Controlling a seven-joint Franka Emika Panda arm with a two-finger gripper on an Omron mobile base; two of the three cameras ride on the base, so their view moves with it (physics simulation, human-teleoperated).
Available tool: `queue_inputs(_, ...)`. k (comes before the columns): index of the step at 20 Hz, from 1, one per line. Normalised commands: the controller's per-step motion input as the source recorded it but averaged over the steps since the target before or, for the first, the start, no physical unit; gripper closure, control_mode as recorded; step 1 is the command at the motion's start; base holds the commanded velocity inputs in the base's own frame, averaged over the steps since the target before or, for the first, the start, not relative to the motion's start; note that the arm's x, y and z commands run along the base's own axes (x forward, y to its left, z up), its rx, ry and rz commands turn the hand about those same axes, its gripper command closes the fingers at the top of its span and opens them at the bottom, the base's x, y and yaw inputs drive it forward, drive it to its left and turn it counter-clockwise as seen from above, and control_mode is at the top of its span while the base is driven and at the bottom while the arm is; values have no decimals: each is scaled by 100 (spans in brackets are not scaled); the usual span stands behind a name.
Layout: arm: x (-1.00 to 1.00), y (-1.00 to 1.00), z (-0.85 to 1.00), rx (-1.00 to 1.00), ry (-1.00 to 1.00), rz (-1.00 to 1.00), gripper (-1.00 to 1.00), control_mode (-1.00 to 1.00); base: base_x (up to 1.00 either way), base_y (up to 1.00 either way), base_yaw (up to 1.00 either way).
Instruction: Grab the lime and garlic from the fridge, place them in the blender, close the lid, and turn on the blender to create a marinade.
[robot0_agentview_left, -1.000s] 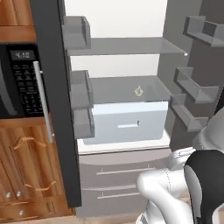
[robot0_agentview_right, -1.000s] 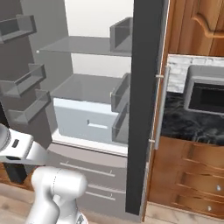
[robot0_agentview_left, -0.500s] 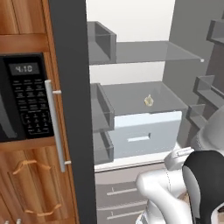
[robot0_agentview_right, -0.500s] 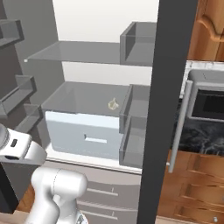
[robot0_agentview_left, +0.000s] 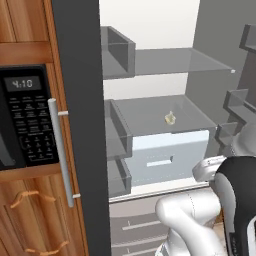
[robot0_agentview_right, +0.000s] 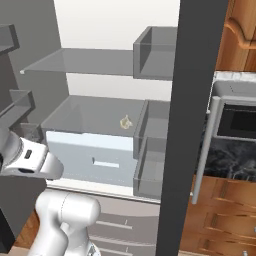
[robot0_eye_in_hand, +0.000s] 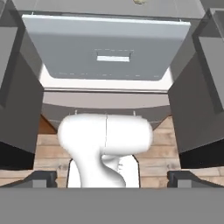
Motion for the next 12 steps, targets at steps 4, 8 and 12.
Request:
queue_inputs(4,93,-69,34,8,-5,-2,-100,-100,0,0,0)
queue_inputs(8,99,-1,4,0,-7,-18,-100,-100,0,0,0)
queue_inputs(12,97,25,-19,-6,-4,-24,-100,-100,0,0,0)
